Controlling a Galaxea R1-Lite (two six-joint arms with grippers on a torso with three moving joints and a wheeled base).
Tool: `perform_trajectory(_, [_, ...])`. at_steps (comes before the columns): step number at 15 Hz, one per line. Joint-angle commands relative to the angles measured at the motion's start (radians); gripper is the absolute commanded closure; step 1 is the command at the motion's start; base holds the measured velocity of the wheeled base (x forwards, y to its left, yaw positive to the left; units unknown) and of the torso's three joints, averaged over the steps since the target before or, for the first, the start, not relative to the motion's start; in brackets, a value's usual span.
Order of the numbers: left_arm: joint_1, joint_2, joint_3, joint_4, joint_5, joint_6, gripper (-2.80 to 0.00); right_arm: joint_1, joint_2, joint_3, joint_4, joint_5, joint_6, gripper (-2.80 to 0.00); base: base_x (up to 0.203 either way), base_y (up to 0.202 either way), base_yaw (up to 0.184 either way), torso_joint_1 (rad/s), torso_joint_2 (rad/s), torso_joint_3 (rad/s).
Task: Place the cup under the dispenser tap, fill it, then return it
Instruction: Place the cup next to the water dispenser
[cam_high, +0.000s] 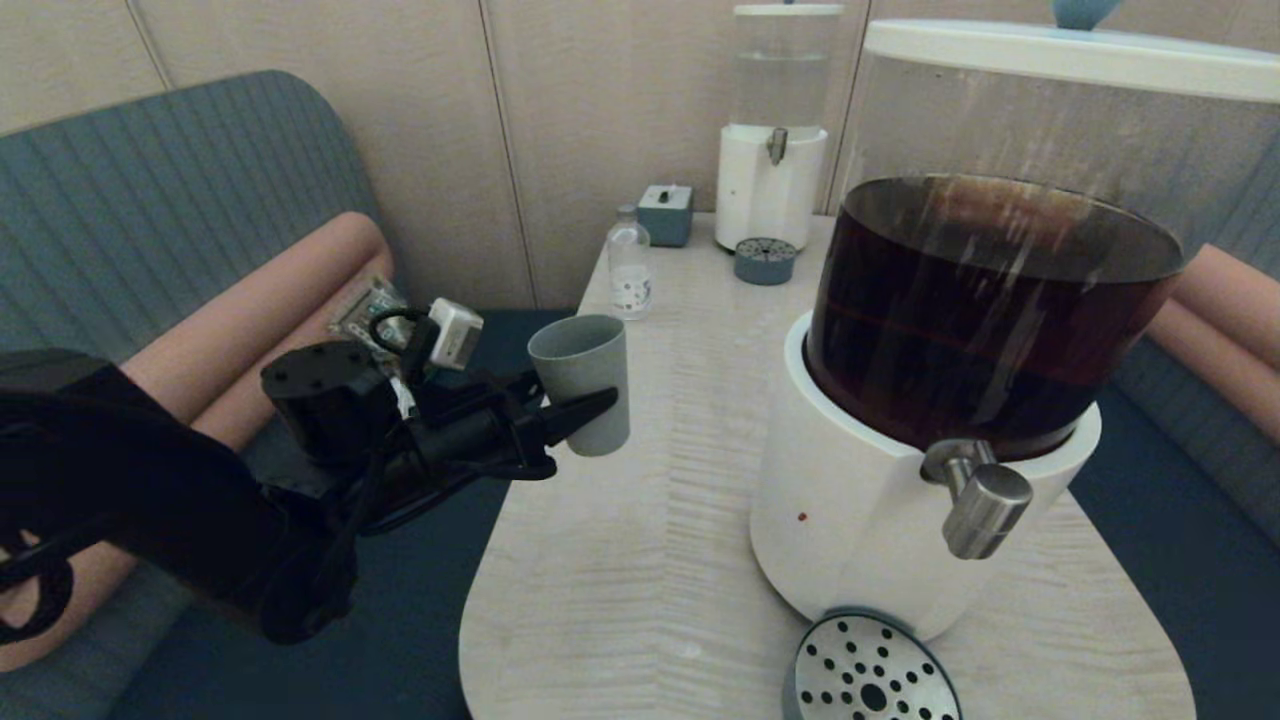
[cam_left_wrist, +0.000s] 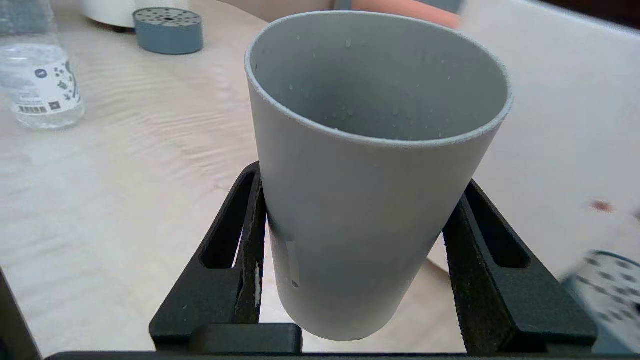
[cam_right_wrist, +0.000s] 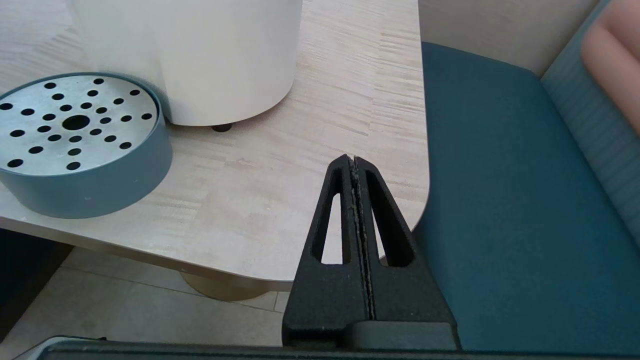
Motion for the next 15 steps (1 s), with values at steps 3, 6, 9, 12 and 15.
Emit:
perform_trajectory(3, [0.024, 0.111, -0.067, -0.009, 0.006, -0.001, 0.0, 0.0, -0.006, 0.009, 0.0, 0.0, -0.001, 0.0, 0.0, 0.0, 0.0, 0.0, 0.0, 0.0])
perform_trajectory(6, [0.036, 0.154, -0.093, -0.015, 0.006, 0.0, 0.0, 0.0, -0.006, 0.009, 0.0, 0.0, -0.002, 0.0, 0.0, 0.0, 0.0, 0.0, 0.0, 0.0])
perform_trajectory(9, [0.052, 0.195, -0.13, -0.016, 0.006, 0.004, 0.0, 0.0, -0.006, 0.009, 0.0, 0.0, -0.001, 0.0, 0.0, 0.0, 0.0, 0.0, 0.0, 0.0])
perform_trajectory(12, [0.067, 0.238, -0.163, -0.022, 0.005, 0.007, 0.0, 0.0, -0.006, 0.009, 0.0, 0.0, -0.001, 0.0, 0.0, 0.0, 0.0, 0.0, 0.0, 0.0])
perform_trajectory(15, [0.076, 0.279, -0.195, -0.028, 0.002, 0.009, 0.0, 0.0, -0.006, 0.009, 0.0, 0.0, -0.001, 0.0, 0.0, 0.0, 0.0, 0.0, 0.0, 0.0])
